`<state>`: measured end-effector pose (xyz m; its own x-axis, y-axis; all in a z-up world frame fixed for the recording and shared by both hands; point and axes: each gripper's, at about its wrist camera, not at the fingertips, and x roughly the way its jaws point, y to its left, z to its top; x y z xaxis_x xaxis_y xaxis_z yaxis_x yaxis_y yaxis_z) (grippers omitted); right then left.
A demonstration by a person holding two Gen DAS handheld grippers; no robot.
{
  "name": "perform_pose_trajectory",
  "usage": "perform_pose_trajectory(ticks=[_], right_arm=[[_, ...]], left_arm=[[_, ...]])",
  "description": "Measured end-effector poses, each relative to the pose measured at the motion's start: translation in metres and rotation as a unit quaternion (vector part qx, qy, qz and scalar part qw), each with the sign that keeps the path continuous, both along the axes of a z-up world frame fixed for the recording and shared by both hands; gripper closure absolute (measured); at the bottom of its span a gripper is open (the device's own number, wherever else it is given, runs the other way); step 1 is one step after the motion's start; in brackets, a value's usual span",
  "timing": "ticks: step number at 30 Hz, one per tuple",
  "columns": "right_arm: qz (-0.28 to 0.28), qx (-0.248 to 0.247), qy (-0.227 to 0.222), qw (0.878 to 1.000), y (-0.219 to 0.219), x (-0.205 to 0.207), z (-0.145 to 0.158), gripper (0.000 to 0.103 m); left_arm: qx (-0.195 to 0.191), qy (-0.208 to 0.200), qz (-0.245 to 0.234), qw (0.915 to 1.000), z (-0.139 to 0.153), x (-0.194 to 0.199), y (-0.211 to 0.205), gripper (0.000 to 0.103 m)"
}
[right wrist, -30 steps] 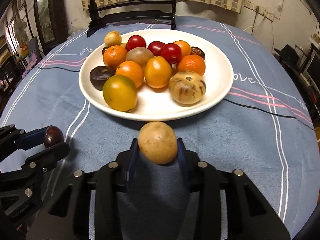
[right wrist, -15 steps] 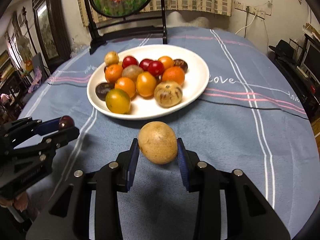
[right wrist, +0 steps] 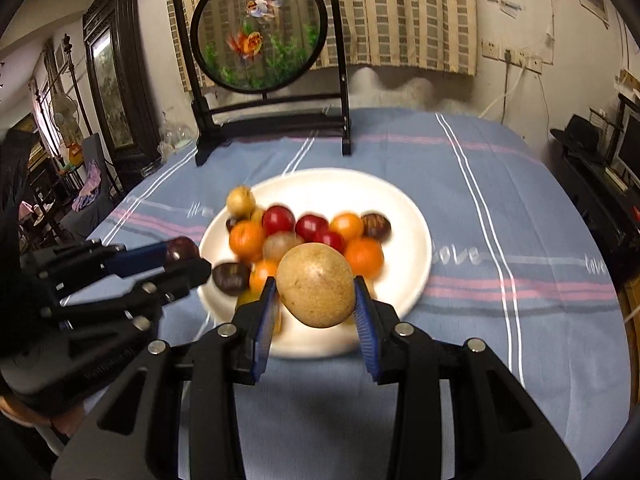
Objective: Organize fruits
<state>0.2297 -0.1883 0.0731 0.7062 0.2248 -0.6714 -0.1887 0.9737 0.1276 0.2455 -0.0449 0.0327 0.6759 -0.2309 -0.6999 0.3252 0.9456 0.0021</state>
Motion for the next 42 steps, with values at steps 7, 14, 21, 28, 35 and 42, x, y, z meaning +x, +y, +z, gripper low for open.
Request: perform_pose_trajectory(ticks=[7, 14, 21, 28, 35, 42], right_arm=[[-0.008, 0.001, 0.018, 1.000, 0.008, 0.073, -0.015, 0.065], [-0.008, 0.007, 0.051, 0.999, 0.012, 0.109, -0.036, 0.060], [-0.005, -0.023, 0.017, 1.000, 0.016, 0.099, -0.029, 0.042], [-0.017, -0.018, -0.008, 1.000, 0.000, 0.060, -0.011, 0.042], [-0.035, -0.022, -0.018, 0.999, -0.017, 0.012, -0.012, 0.042], [-0.050, -0.033, -0.010, 0.998, -0.028, -0.031, -0.022, 0.042]], left_arm=[[0.014, 0.032, 0.041, 0.9985, -0.024, 0.056, 0.001, 0.071], [0.013, 0.050, 0.047, 0.9975, -0.043, 0.081, -0.004, 0.070], [0.024, 0.034, 0.064, 0.9971, -0.043, 0.082, -0.003, 0.037], [0.022, 0.021, 0.075, 0.9967, -0.034, 0.061, 0.000, 0.017], [0.027, 0.015, 0.070, 0.9971, -0.030, 0.021, -0.001, 0.009], [0.041, 0.020, 0.075, 0.9962, -0.038, -0.019, 0.003, 0.007]])
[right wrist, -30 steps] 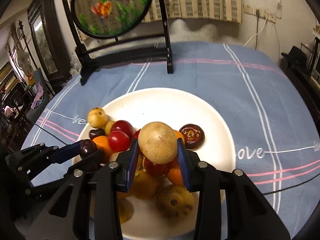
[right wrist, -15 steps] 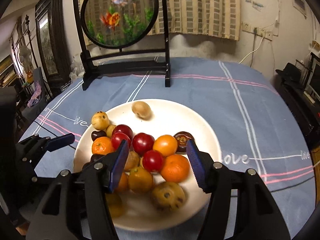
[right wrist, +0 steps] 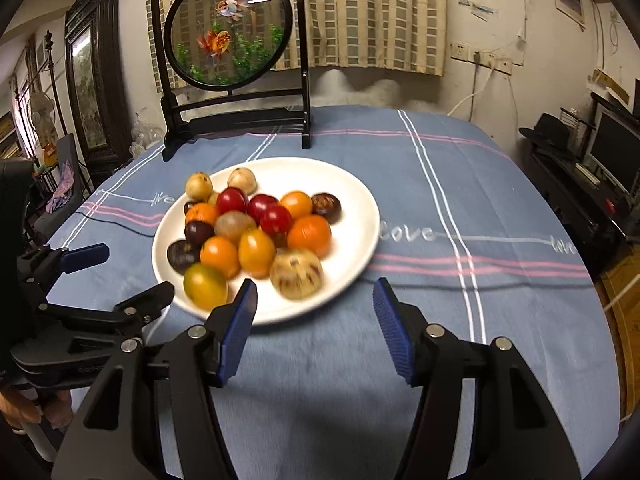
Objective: Organize fruits
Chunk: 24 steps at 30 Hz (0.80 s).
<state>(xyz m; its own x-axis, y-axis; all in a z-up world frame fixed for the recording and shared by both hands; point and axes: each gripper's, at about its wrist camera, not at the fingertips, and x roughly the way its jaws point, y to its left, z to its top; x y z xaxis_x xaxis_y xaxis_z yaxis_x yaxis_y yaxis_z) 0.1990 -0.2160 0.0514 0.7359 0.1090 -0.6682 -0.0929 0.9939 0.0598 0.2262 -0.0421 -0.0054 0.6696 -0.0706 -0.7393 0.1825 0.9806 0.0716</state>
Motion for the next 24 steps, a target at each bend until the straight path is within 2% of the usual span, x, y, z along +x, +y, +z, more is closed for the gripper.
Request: perform_pose_trajectory(ticks=[6, 9, 14, 18, 24], right_arm=[[-0.013, -0.016, -0.002, 1.000, 0.001, -0.025, -0.004, 0.042], [-0.019, -0.014, 0.010, 1.000, 0.001, -0.033, -0.011, 0.037], [-0.034, -0.024, 0.038, 0.998, 0.000, -0.040, -0.025, 0.037], [-0.039, -0.027, 0.048, 0.998, -0.001, -0.044, -0.030, 0.030], [-0.042, -0.029, 0.060, 0.997, -0.002, -0.044, -0.038, 0.030]], left_arm=[[-0.010, -0.001, 0.006, 0.9999, 0.001, -0.026, 0.009, 0.005], [-0.014, -0.005, 0.009, 0.9999, 0.003, -0.036, 0.014, 0.004], [-0.008, -0.031, 0.018, 0.9993, 0.004, -0.052, 0.017, 0.004], [-0.013, -0.025, 0.013, 0.9995, 0.003, -0.056, 0.018, 0.004], [-0.014, -0.009, 0.017, 0.9997, -0.004, -0.053, 0.020, 0.003]])
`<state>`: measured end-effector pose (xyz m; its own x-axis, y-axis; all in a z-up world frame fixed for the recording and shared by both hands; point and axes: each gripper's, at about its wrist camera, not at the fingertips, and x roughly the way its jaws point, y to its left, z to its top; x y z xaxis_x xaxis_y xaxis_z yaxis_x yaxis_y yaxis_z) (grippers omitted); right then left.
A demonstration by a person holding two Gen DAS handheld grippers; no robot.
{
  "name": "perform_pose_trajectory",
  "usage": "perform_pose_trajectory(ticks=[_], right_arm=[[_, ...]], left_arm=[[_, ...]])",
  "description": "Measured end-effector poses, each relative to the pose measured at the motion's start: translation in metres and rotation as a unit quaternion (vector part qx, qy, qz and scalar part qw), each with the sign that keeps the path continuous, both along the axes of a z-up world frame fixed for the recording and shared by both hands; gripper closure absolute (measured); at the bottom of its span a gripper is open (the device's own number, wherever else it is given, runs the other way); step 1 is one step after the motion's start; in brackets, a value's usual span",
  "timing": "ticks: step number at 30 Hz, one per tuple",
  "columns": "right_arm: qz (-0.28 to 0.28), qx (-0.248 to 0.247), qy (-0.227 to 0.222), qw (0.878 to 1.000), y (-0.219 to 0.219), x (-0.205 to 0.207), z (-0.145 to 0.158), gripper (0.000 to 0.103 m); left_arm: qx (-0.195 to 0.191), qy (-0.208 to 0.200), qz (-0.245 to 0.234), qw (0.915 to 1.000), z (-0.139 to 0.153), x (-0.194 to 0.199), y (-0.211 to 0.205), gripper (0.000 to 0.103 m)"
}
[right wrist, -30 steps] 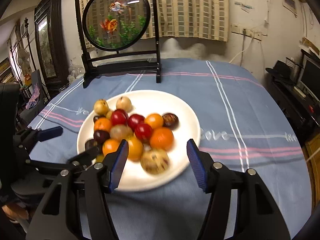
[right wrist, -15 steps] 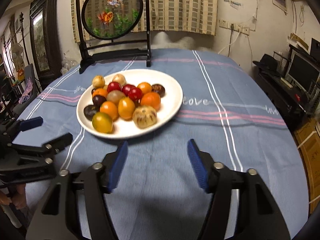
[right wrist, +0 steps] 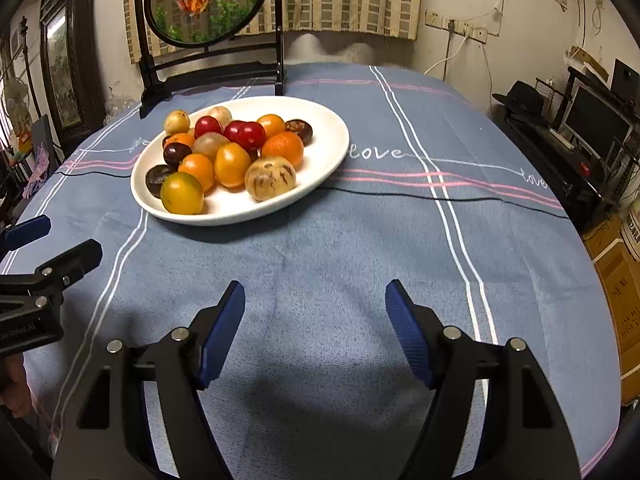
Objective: Organize fruits
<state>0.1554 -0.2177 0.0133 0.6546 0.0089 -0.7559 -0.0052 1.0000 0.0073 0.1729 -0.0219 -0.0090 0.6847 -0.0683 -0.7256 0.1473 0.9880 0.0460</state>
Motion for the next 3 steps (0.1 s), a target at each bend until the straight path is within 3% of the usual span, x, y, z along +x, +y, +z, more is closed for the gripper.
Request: perform_pose_trajectory(ticks=[3], right_arm=[[0.002, 0.001, 0.006, 1.000, -0.0002, 0.0020, -0.0040, 0.030]], left_arm=[[-0.003, 0.008, 0.014, 0.9999, -0.0058, 0.0032, 0.0045, 0.003]])
